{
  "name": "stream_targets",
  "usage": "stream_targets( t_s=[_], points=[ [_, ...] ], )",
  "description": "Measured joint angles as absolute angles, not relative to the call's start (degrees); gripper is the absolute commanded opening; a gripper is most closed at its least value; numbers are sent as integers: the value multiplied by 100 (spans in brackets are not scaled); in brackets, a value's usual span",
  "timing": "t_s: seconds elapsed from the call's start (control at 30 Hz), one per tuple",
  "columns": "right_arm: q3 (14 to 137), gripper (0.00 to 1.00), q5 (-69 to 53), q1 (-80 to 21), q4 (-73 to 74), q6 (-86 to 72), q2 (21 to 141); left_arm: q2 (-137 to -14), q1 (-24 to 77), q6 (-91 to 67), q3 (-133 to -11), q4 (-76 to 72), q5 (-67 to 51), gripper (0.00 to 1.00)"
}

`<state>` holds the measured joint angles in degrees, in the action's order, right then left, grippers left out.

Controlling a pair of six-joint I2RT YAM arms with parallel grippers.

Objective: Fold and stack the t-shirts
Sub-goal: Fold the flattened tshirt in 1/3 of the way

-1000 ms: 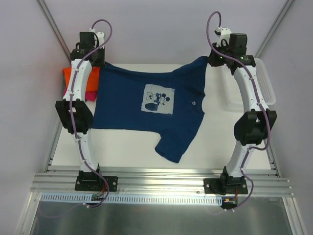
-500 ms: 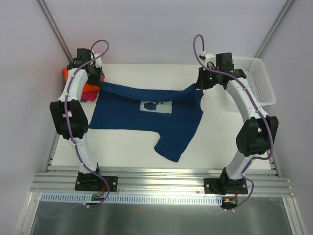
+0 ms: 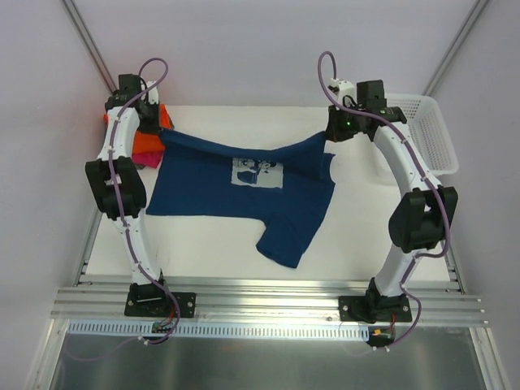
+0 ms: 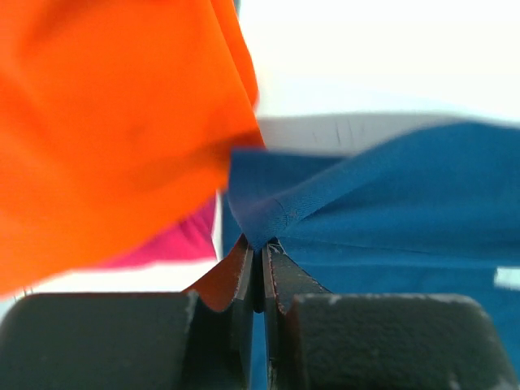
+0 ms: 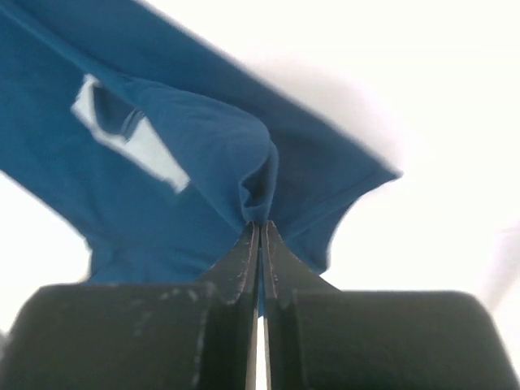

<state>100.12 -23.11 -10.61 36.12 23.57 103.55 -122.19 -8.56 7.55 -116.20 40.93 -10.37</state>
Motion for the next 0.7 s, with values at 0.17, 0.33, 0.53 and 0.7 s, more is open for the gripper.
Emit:
stream_targets(
  t_s=[0.17, 0.33, 0.53, 0.7],
  points=[
    [10827, 1, -1938, -891, 3514, 2502, 10967, -12949, -871, 666, -12503, 4071, -1046, 0],
    [11736, 1, -1649, -760, 3374, 2589, 11745, -13172, -862, 657, -12591, 4099, -1098, 0],
    [12158, 1, -1361, -757, 3140, 2655, 12328, -13209, -847, 620, -12678, 4112, -1179, 0],
    [12444, 1, -1210, -779, 2941, 2764, 12527, -13388, -775, 628, -13286, 4091, -1201, 0]
  ],
)
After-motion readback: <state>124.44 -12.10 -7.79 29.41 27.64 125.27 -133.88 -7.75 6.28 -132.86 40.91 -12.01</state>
